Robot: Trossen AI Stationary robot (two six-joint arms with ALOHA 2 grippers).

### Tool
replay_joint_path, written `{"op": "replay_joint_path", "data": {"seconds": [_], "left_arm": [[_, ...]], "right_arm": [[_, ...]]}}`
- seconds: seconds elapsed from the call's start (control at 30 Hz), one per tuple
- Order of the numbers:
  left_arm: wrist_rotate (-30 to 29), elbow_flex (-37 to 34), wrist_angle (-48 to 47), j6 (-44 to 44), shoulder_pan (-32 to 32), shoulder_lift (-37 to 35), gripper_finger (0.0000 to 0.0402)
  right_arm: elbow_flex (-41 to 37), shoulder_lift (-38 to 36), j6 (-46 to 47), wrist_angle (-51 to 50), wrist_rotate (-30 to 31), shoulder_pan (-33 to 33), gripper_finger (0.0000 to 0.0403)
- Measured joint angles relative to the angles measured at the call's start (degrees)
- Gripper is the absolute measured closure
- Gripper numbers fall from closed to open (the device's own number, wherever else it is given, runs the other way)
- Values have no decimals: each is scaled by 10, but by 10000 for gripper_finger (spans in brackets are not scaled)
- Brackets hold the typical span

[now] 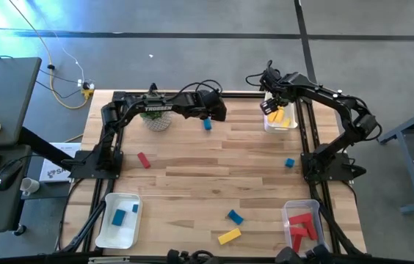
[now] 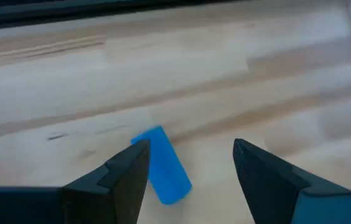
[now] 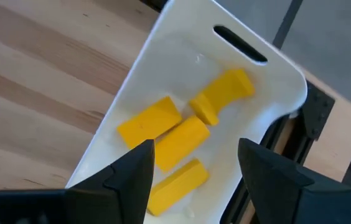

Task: Sort & place blocks by color
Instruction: Put the blue block into the bottom white bin

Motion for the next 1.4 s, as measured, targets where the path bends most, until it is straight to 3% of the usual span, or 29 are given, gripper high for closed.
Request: {"op": "replay_joint_path", "data": {"seconds": [0.43,1.2,1.4], "left_arm": [[9,0,0,-115,-10,51,183],[-9,0,-9,-140,-16,80,183],[70,0,-12,-135,-2,80,183]], "right_arm": [[0,0,-106,28,-15,0,185],[0,0,-119,51,-41,0,185],[0,0,-131,51,-44,0,185]]}}
